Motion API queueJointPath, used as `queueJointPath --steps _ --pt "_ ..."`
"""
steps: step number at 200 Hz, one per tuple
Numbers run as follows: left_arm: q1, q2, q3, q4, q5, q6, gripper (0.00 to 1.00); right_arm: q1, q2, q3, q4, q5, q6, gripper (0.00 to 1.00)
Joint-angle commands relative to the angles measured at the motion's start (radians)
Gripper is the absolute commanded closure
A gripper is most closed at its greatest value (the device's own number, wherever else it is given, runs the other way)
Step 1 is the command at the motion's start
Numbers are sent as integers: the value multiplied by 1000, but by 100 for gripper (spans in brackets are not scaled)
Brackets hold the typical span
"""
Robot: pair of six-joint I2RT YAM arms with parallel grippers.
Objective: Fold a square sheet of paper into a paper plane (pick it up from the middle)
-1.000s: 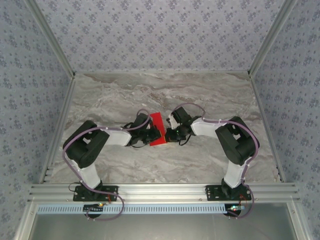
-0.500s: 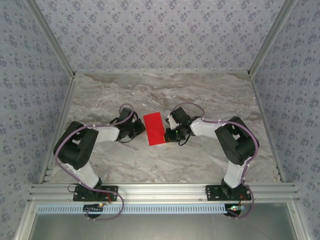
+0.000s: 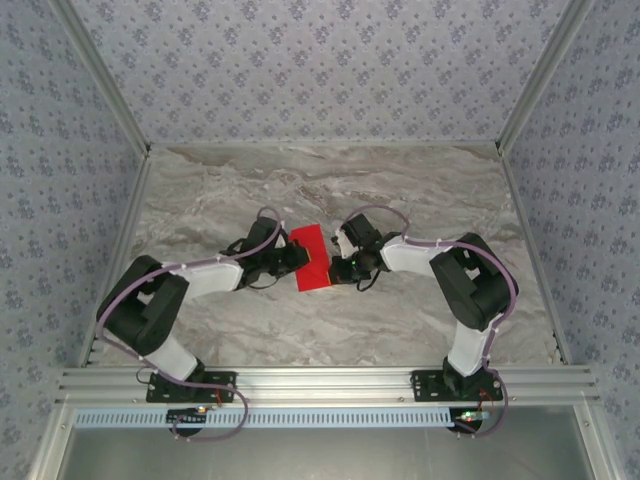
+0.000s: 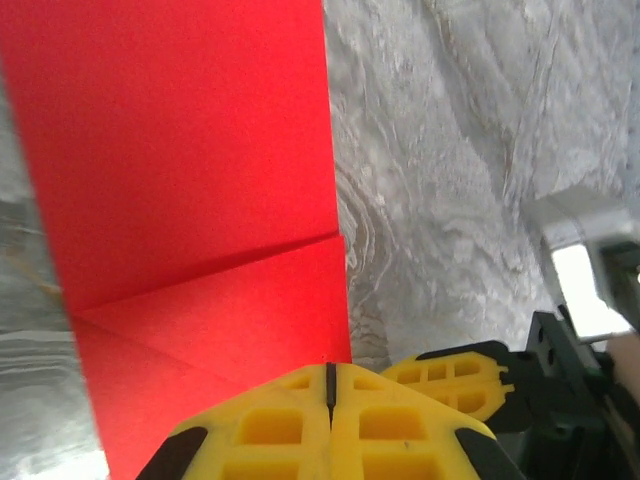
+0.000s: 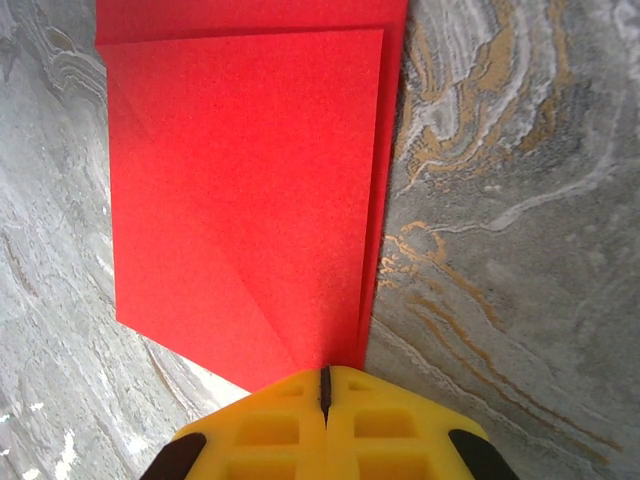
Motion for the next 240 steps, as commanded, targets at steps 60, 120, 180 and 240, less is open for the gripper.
queueJointPath --steps 60,120,180,240 --pt "-19 149 47 54 28 -8 96 12 37 -35 -40 -3 54 100" --pt "-20 164 51 -22 -25 12 97 1 -28 -18 -21 -30 58 99" --pt "-20 166 52 -63 -49 21 98 19 -12 60 -32 -32 24 98" --pt "-19 165 48 -89 -71 15 98 19 63 74 -36 -22 19 99"
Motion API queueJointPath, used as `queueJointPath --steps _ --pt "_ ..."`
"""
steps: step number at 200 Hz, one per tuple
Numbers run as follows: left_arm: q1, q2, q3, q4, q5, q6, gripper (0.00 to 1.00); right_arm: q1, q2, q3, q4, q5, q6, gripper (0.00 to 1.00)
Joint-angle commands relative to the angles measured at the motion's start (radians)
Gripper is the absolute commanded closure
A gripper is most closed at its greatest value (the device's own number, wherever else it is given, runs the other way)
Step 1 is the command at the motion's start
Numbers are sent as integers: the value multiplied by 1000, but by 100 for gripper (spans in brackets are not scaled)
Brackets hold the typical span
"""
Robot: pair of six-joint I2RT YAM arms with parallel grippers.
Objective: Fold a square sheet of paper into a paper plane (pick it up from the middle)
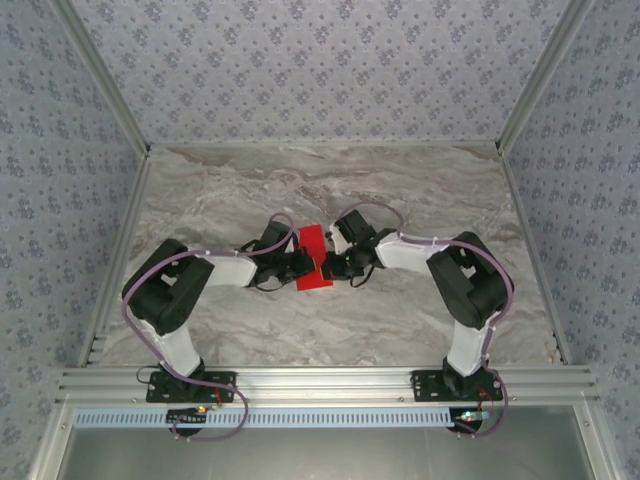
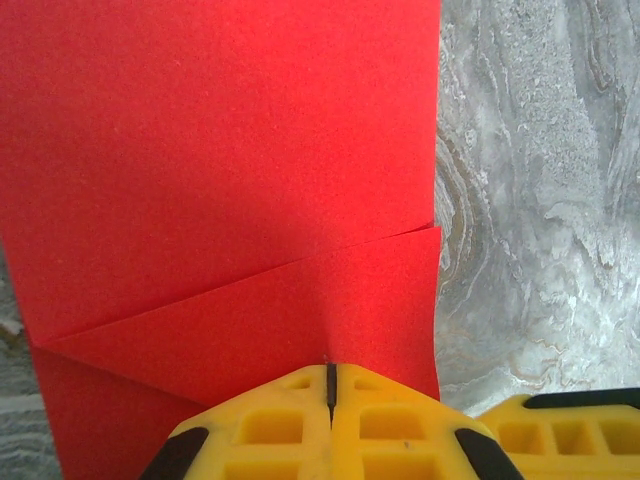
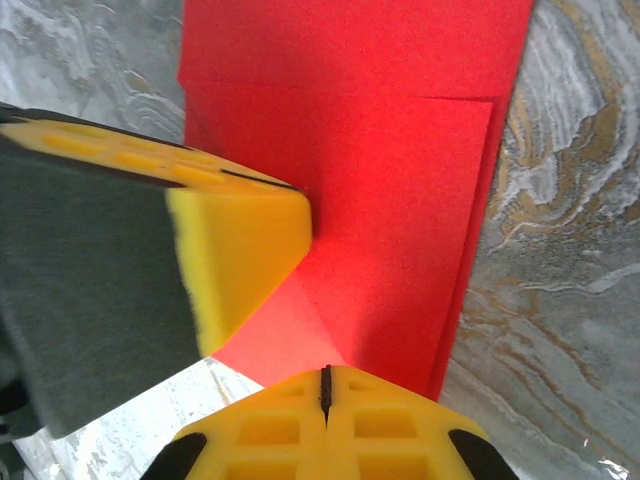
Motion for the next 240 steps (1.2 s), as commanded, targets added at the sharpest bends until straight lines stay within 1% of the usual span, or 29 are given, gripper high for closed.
queueJointPath --steps 1,24,46,94,117,137,164,173,185,197,205,212,224,233,240 --pt "-1 18 3 -89 -68 14 98 1 38 12 -35 2 -21 99" --pt "0 21 2 -99 -77 6 99 0 45 -13 -48 12 -29 100" --pt "0 24 4 -118 -95 -2 99 -10 24 -72 -49 16 -34 100" --pt "8 26 -5 -113 -86 -7 100 -43 -96 -248 -4 -21 -36 100" --pt "10 22 9 -113 -79 12 100 -52 -163 -246 8 -36 -18 100" --pt "10 9 24 -112 -70 38 100 -62 -211 -209 35 -30 14 99" --pt "8 -19 45 -108 -52 50 97 -75 -264 -195 142 5 78 97" --pt "9 -33 54 -117 -49 51 94 -79 -269 -198 174 11 98 94" --pt "9 -54 62 -126 -50 55 90 -90 -258 -184 177 -19 102 94" --pt "9 -74 75 -147 -60 60 87 -118 -256 -196 219 -34 151 92" --pt "9 -86 86 -170 -71 64 83 -132 -257 -207 263 -52 200 89" --pt "10 -101 92 -181 -78 67 78 -141 -260 -212 277 -53 214 86" --pt "10 -133 84 -188 -102 63 68 -147 -264 -208 268 -28 216 79" --pt "10 -161 76 -193 -123 62 63 -152 -262 -206 265 -16 217 73" --pt "9 -183 68 -197 -139 63 59 -158 -259 -208 273 -16 217 66"
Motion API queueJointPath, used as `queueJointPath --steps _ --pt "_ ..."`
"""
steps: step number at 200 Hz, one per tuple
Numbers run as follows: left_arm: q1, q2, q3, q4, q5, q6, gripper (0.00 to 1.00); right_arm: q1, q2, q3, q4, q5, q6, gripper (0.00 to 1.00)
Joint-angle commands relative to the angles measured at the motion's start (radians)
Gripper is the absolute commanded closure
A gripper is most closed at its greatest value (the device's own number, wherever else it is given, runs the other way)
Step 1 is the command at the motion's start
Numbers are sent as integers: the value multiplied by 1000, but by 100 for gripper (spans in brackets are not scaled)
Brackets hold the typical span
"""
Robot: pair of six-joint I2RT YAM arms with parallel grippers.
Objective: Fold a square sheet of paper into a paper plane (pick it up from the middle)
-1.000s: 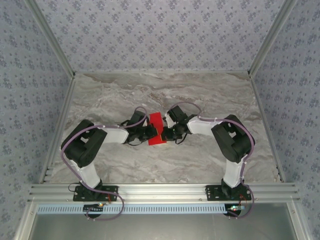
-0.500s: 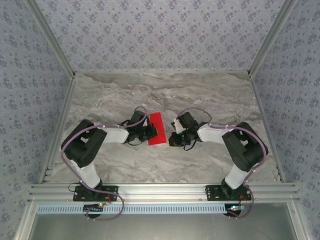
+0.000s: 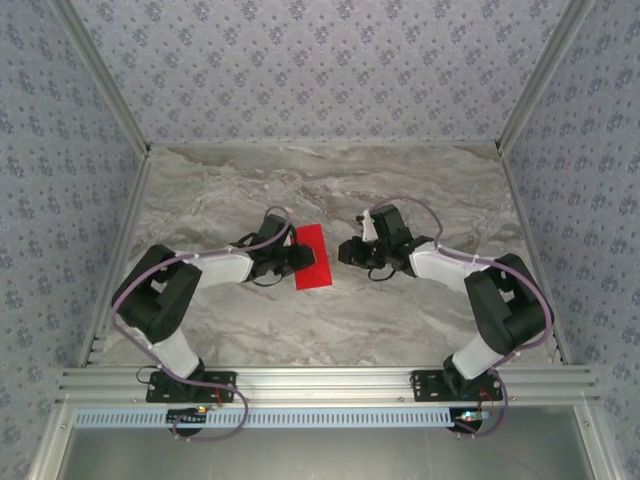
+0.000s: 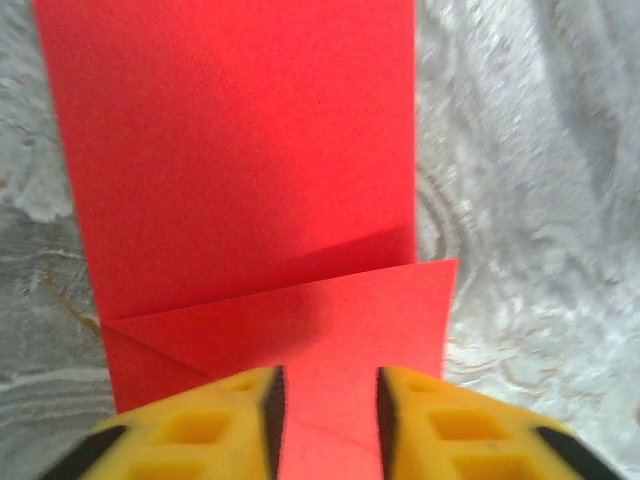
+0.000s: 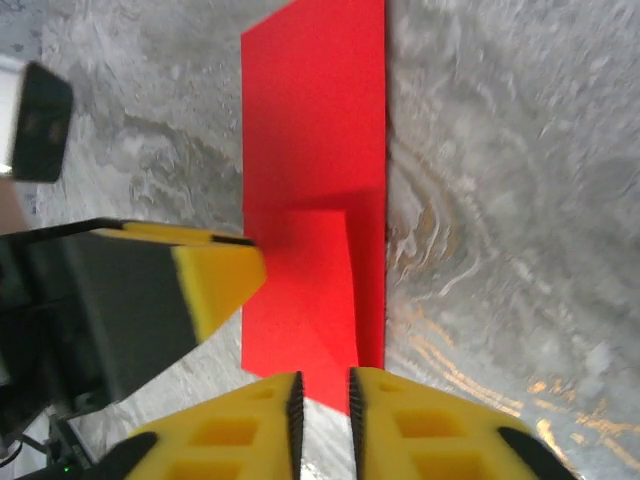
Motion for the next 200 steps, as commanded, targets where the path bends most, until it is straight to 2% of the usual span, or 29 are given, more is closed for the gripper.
queueJointPath --steps 1,14,44,69,97,131,157,200 --pt "4 -94 15 -45 -67 16 59 -12 -9 -1 39 11 48 66" --pt "12 -131 2 -64 -93 16 51 -19 -2 0 43 15 43 56" --pt "48 -212 -58 -80 -133 8 33 -21 20 6 43 24 25 41" --pt "86 -276 -100 -107 -169 -6 18 -26 56 25 18 17 0 35" --pt "103 -336 -119 -137 -191 -5 7 -26 121 74 7 -40 -43 35" --pt "109 -345 -128 -117 -141 -20 1 -22 204 125 23 -129 -61 42" --pt "109 -328 -138 -73 -87 -57 1 -20 242 161 23 -162 -77 49" --pt "110 -268 -162 22 -13 -95 1 -17 314 222 10 -185 -123 54"
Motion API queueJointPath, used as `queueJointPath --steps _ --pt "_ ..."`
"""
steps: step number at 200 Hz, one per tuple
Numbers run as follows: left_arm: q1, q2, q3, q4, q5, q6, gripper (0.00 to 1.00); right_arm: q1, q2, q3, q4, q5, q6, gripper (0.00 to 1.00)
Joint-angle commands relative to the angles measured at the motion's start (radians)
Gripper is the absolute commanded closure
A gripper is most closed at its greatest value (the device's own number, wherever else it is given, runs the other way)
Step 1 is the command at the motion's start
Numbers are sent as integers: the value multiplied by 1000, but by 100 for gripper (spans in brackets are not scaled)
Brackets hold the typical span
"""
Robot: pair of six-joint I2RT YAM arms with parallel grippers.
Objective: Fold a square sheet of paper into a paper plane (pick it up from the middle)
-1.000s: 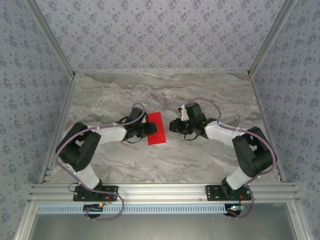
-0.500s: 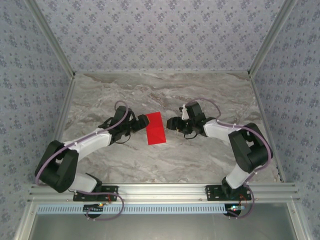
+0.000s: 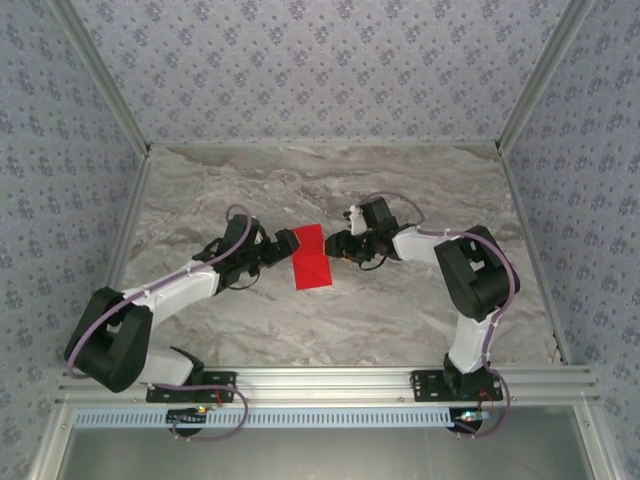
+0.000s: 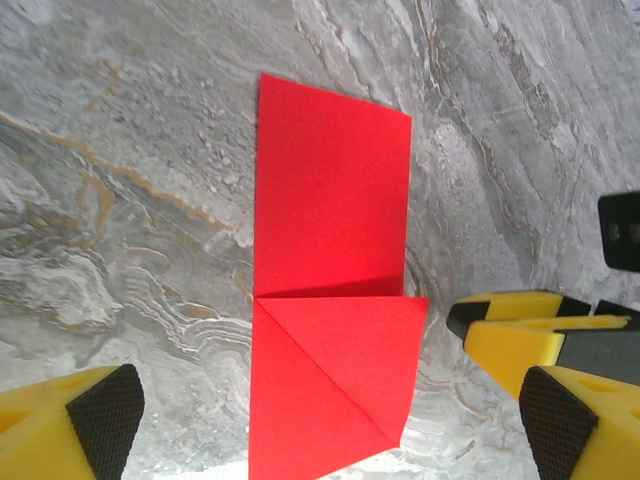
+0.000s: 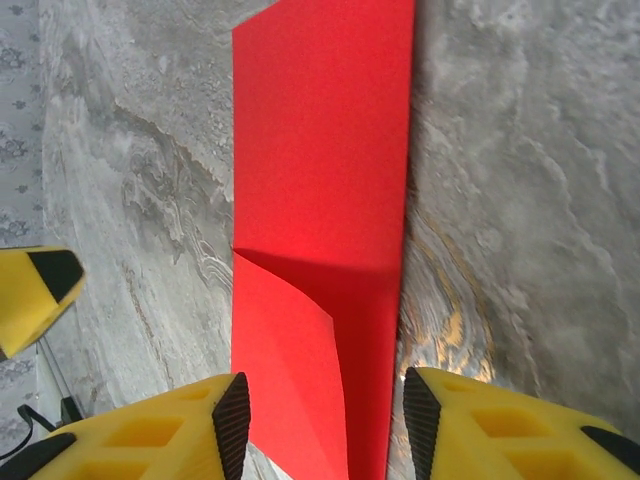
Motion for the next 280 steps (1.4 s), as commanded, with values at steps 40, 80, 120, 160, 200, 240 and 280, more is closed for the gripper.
queueJointPath --steps 40,80,120,160,200,240,280 --pt "5 61 -30 113 81 -72 1 5 91 105 -59 -67 -93 58" --pt "6 72 -32 127 84 -82 1 6 114 119 -70 -112 -122 60" --pt "4 98 -30 160 109 -98 1 8 135 133 -86 -141 -143 63" --pt "-1 137 -24 219 171 -118 4 10 147 142 -99 -139 -155 73" --pt "-10 173 -24 277 225 -136 12 -12 133 86 28 -137 -81 92" --pt "-15 209 -28 332 264 -159 25 -30 115 54 96 -152 -37 95" --pt "-24 252 -15 371 280 -179 42 -41 115 39 125 -161 -10 95"
